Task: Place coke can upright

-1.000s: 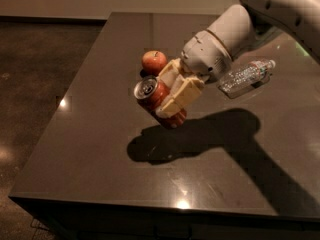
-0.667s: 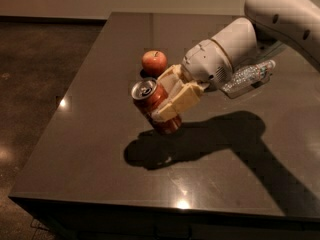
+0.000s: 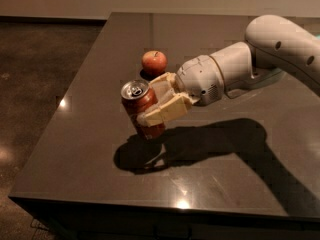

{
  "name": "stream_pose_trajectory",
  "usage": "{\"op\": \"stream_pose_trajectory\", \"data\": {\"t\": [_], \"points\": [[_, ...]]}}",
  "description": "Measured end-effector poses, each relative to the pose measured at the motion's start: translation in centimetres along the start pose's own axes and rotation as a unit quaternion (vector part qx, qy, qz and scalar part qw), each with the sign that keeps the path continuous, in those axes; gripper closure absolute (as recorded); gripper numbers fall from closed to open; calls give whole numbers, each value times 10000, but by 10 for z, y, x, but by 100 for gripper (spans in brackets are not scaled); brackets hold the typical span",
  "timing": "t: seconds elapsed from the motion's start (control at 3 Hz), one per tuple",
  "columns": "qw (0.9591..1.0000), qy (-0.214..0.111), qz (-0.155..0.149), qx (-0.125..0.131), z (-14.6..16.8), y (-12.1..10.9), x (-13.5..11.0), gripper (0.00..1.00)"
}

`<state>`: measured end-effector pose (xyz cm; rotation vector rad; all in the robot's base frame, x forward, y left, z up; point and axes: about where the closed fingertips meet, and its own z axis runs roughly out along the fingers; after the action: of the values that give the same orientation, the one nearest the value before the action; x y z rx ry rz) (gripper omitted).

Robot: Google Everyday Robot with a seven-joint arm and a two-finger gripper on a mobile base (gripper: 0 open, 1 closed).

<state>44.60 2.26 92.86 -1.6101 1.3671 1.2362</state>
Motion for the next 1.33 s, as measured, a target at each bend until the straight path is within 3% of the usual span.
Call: {"op": "stream_pose_trajectory", "data": {"t": [0.67, 1.0, 1.33], "points": [[9985, -550, 67, 3, 19, -12, 7, 100], [9973, -723, 124, 45, 25, -17, 11, 91], [9957, -913, 126, 134, 26, -22, 15, 72]]}}
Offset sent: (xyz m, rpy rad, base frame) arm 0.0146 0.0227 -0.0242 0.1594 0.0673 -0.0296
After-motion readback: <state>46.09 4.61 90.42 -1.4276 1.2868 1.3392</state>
